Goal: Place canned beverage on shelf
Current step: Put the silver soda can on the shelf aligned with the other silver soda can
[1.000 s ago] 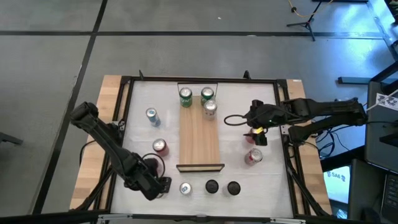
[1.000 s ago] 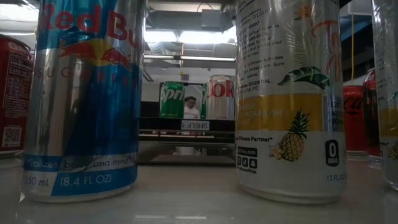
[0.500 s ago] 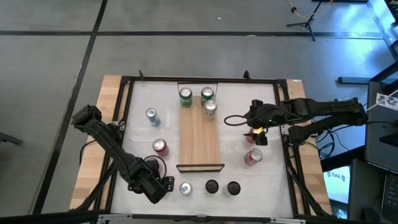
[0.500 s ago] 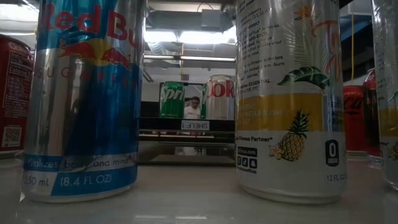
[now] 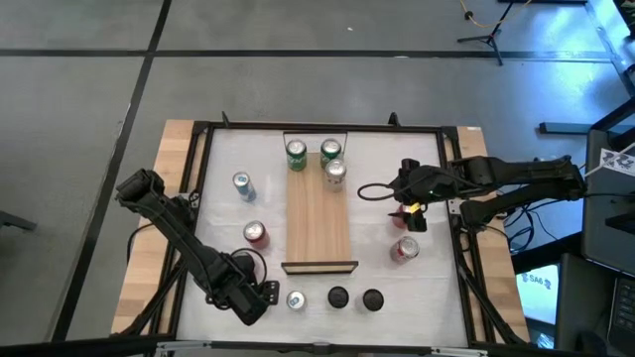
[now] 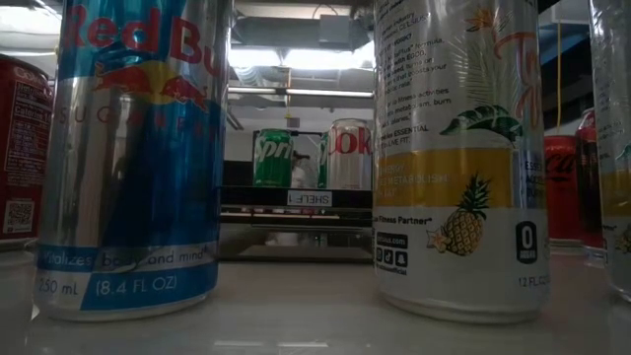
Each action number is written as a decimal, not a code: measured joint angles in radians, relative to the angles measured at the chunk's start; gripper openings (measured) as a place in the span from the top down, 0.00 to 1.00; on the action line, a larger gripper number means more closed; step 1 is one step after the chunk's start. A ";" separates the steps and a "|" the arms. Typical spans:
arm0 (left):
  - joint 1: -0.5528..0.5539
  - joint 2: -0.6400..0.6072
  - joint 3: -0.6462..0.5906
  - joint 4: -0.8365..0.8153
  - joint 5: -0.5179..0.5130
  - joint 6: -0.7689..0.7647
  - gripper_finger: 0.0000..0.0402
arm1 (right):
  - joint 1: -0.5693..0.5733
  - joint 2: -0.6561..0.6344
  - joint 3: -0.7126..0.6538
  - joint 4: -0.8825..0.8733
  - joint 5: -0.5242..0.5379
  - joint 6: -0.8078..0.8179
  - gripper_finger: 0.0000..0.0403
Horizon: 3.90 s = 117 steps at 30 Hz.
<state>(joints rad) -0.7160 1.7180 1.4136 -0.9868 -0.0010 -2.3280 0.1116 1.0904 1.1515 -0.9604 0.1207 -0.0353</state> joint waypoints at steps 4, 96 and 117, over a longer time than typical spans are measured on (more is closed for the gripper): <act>-0.004 0.000 0.000 0.000 -0.011 0.000 0.24 | 0.000 0.000 0.000 0.000 0.000 0.000 0.12; 0.140 0.035 0.000 -0.010 -0.059 2.070 0.27 | 0.000 0.000 0.000 0.000 0.000 0.004 0.12; 0.140 0.036 0.000 0.037 -0.065 2.069 0.25 | 0.000 0.000 0.000 0.000 0.000 0.004 0.12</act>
<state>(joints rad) -0.5762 1.7542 1.4132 -0.9497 -0.0662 -0.2588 0.1112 1.0905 1.1515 -0.9600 0.1204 -0.0315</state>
